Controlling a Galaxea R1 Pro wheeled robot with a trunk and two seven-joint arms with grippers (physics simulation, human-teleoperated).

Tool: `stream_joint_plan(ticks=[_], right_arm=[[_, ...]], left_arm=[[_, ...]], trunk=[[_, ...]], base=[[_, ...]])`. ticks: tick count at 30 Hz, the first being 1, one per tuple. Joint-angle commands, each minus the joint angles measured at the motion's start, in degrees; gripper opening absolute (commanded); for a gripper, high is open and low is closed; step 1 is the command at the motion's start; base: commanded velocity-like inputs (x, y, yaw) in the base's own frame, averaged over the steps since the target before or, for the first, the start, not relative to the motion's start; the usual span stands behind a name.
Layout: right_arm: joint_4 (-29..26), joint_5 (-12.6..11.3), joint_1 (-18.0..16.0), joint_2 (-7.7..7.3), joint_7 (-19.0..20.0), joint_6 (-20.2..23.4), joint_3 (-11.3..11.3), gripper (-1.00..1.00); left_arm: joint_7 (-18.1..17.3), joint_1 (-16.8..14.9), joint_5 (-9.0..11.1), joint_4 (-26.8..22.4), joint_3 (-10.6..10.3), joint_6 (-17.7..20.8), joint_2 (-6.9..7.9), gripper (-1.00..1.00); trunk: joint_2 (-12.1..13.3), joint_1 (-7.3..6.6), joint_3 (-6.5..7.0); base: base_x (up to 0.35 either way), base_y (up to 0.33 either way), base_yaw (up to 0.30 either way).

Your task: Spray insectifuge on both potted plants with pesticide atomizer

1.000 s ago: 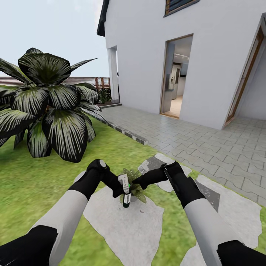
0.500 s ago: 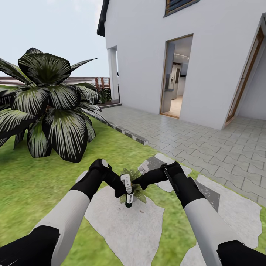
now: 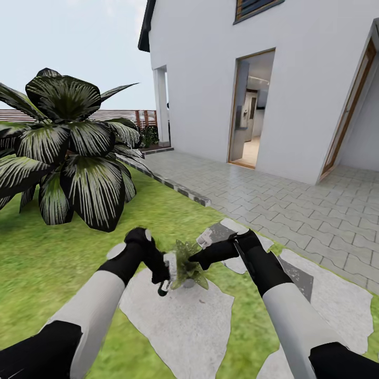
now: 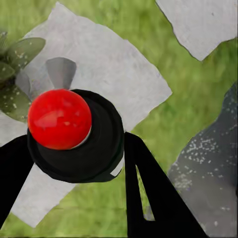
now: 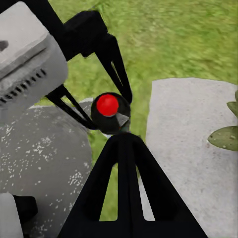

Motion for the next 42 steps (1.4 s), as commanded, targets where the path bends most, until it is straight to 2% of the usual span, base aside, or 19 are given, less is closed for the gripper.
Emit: stream_joint_plan(ticks=[1,2,4,7,8,9,10,11,13,14,15,16,18,24,27,29,34,36,42], right_arm=[[-0.1,0.4,0.0,0.03,0.3,0.4,-0.1,-1.00],[-0.1,0.4,0.0,0.03,0.3,0.4,-0.1,-1.00],[-0.1,0.4,0.0,0.03,0.3,0.4,-0.1,-1.00],[-0.1,0.4,0.0,0.03,0.3,0.4,-0.1,-1.00],[-0.1,0.4,0.0,0.03,0.3,0.4,-0.1,-1.00],[-0.1,0.4,0.0,0.03,0.2,0.4,-0.1,-1.00],[0.0,0.5,0.0,0.03,-0.1,0.4,-0.1,-1.00],[0.2,0.5,0.1,0.03,-0.2,0.4,-0.1,-1.00],[3.9,0.4,0.3,0.03,-2.0,0.3,-0.4,-1.00],[5.9,0.4,0.4,0.00,-3.5,0.3,-0.5,-1.00],[8.0,0.3,0.4,-0.02,-5.9,-0.1,-0.6,1.00],[10.1,0.3,0.6,-0.08,-9.8,-0.9,-0.7,1.00],[11.8,0.3,0.9,-0.13,-19.5,-3.2,-0.8,1.00],[12.5,0.1,1.0,-0.14,-51.5,-11.1,-0.9,1.00],[12.3,-1.0,1.1,-0.23,-61.8,-15.3,-1.0,1.00],[12.4,-3.6,1.5,-0.42,-67.8,-18.1,-1.7,1.00],[17.6,-12.9,4.1,-1.37,-70.7,-24.4,-8.7,1.00],[23.5,-15.5,4.8,-4.41,-70.7,-27.9,-11.8,1.00],[41.2,-16.8,5.2,-11.36,-70.7,-33.9,-13.5,1.00]], left_arm=[[-0.2,0.0,-4.3,0.9,0.1,0.6,0.51,-1.00],[-0.1,0.0,-9.0,1.8,0.2,0.6,1.24,-1.00],[-0.1,0.0,-13.1,2.5,0.3,0.6,3.41,-1.00],[-0.1,0.0,-14.5,2.8,0.7,0.6,7.98,-1.00],[0.0,0.0,-13.8,2.8,2.5,0.6,9.49,-1.00],[0.5,0.0,-11.8,2.9,6.8,0.6,10.42,-1.00],[3.3,0.1,-7.5,2.8,16.2,0.8,10.72,-1.00],[6.0,0.1,-5.3,2.8,21.7,1.2,10.42,-1.00],[21.9,0.5,1.1,2.8,41.5,4.5,7.71,-1.00],[26.3,0.6,2.5,2.9,46.1,4.9,6.98,-1.00],[30.8,0.9,4.0,2.9,50.5,5.0,6.26,-1.00],[36.1,1.9,6.2,2.9,55.7,4.6,5.53,-1.00],[44.4,4.8,10.5,3.0,61.1,0.6,4.62,-1.00],[63.1,13.6,21.2,7.0,64.0,-13.5,3.25,-1.00],[65.8,17.4,24.8,8.9,64.2,-18.8,3.17,-1.00],[66.6,19.4,26.1,10.9,64.2,-20.9,3.25,-1.00],[67.1,23.1,26.6,13.1,64.2,-21.9,3.47,-1.00],[67.2,24.3,26.6,13.4,64.2,-22.0,3.71,-1.00],[67.2,26.2,26.7,14.6,64.2,-22.0,5.32,-1.00]], trunk=[[0.0,-0.01,-0.06],[0.0,-0.01,-0.06],[0.0,-0.01,-0.06],[0.0,-0.01,-0.06],[0.0,-0.01,-0.06],[0.0,-0.01,-0.06],[0.0,-0.01,-0.06],[0.0,-0.01,-0.06],[0.0,-0.01,-0.06],[0.0,-0.01,-0.06],[0.0,-0.01,-0.06],[0.0,-0.01,-0.06],[0.0,-0.01,-0.06],[0.0,-0.01,-0.06],[0.0,-0.01,-0.06],[0.0,-0.01,-0.06],[0.0,-0.01,-0.06],[0.0,-0.01,-0.06],[0.0,-0.01,-0.06]], base=[[0.000,0.000,0.000],[0.000,0.000,0.000],[0.000,0.000,0.000],[0.000,0.000,0.000],[0.000,0.000,0.000],[0.000,0.000,0.000],[0.000,0.000,0.000],[0.000,0.000,0.000],[0.000,0.000,0.000],[0.000,0.000,0.000],[0.000,0.000,0.000],[0.000,0.000,0.000],[0.000,0.000,0.000],[0.000,0.000,0.000],[0.000,0.000,0.000],[0.000,0.000,0.000],[0.000,0.000,0.000],[0.000,0.000,0.000],[0.000,0.000,0.000]])
